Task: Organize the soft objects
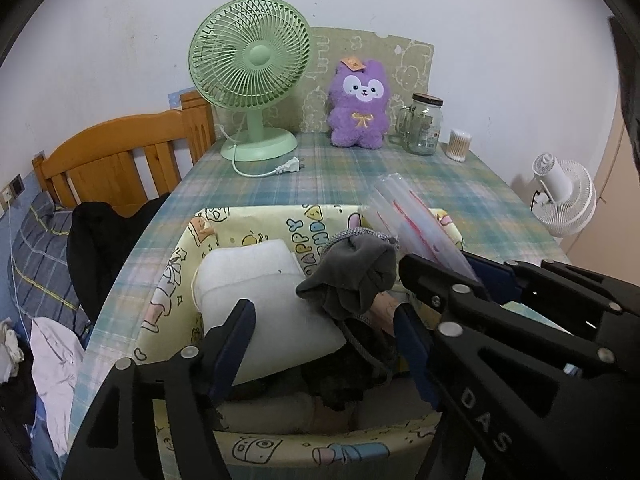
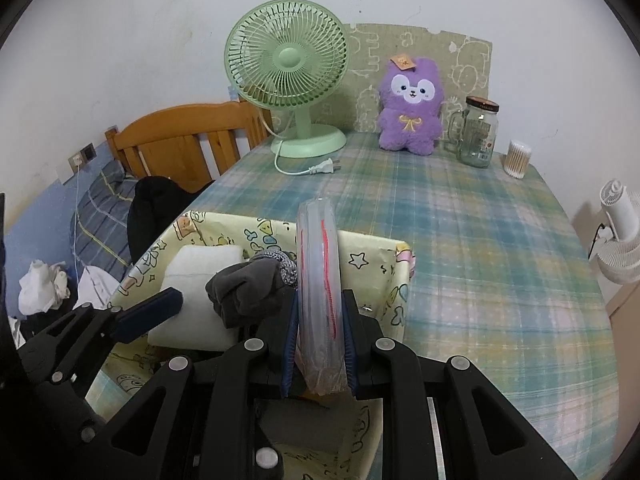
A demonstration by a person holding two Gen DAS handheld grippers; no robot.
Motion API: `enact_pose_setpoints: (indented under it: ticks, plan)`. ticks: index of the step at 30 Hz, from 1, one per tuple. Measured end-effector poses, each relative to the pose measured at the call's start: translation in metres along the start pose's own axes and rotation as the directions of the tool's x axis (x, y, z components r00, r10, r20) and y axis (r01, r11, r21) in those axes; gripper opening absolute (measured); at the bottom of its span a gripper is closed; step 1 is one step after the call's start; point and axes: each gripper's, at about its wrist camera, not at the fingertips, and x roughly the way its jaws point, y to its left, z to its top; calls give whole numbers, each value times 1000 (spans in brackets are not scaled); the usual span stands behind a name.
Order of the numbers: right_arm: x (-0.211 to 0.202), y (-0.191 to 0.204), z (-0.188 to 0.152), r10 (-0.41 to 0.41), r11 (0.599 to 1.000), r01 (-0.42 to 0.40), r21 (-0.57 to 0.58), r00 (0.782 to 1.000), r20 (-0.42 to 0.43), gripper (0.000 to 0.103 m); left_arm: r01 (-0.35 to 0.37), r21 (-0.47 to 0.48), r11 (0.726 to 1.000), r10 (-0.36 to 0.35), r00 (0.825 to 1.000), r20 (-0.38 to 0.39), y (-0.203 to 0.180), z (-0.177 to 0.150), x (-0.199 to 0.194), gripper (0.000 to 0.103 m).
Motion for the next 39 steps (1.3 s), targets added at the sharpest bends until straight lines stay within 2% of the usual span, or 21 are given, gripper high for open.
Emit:
enact_pose_setpoints:
  ticks: [7, 8, 10, 11, 16, 23, 28, 34, 39]
  plan:
    - [5, 3, -3, 25, 1000, -25, 0, 1000, -13, 24, -19, 18, 1000, 19, 1000, -4, -2, -5, -4, 82]
    - [5, 3, -3, 27, 1000, -27, -3, 1000, -14, 28, -27, 18, 999, 27, 1000, -7, -2, -6, -5, 82]
    - [5, 5, -4, 28, 1000, -28, -5, 1000, -14, 43, -38, 17, 999, 38, 999, -8, -2, -7, -6, 82]
    - [5, 5, -5, 30, 1000, -30, -1, 999, -14, 60, -40, 17, 999, 40, 999, -9, -2, -8, -7, 82]
    - [-1, 8, -6, 30, 1000, -30, 3, 1000, 9, 76, -38, -1, 999, 38, 999, -6, 1, -10, -10, 84]
    - [-12, 7, -9, 35, 999, -35, -1, 999, 23, 77, -25, -3, 1000, 25, 1000, 5, -2, -12, -16, 86]
    - [-25, 3, -11, 22, 1000, -22, 8, 998, 51, 86, -26, -3, 1000, 26, 999, 27, -6, -12, -23, 89]
    - [-41, -2, -11, 15, 1000, -15, 7, 997, 80, 87, -29, 2, 1000, 28, 998, 61, -15, -10, -36, 91]
    - [-56, -8, -10, 0, 1000, -1, 9, 993, 115, 92, -28, -4, 1000, 29, 996, 88, -20, -7, -46, 95]
